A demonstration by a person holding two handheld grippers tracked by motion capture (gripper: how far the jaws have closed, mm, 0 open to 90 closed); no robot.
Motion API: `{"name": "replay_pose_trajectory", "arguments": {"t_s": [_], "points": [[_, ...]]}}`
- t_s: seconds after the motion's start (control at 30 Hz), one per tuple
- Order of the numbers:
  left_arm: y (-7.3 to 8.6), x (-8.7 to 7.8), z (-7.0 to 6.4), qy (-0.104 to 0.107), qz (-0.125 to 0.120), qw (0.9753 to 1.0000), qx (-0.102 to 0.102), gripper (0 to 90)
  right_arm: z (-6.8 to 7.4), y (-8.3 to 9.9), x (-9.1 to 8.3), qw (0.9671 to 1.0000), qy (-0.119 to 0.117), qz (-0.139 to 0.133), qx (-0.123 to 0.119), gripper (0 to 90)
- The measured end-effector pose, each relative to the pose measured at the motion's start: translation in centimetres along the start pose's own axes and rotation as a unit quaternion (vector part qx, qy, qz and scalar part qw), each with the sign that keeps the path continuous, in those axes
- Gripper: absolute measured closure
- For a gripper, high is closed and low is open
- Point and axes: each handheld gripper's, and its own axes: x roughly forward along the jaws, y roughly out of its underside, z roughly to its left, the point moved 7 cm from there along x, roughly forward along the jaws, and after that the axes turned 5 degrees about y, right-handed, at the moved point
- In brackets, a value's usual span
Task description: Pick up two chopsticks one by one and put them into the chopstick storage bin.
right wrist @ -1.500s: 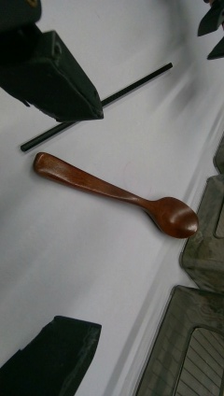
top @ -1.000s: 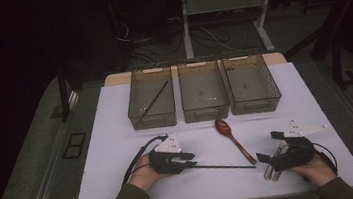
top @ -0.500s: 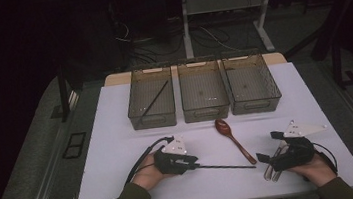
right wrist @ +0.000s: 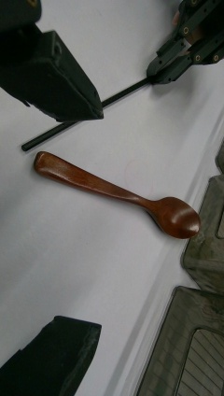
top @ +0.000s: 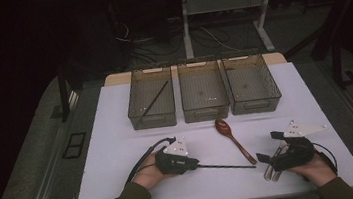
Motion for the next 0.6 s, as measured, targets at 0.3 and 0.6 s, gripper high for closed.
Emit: {"name": "replay_pose_trajectory", "arguments": {"t_s": [0.3,0.6], "points": [[0.01,0.03,-0.52,0.007,0.013,0.9997,0.019,82.7,-0.02,0.01,0.00,1.0000,0.000,0.001,0.000,0.6],[0.04,0.01,-0.54,0.021,0.008,0.9996,0.019,85.1,0.01,-0.01,-0.01,1.0000,0.000,0.000,0.000,0.6]]}}
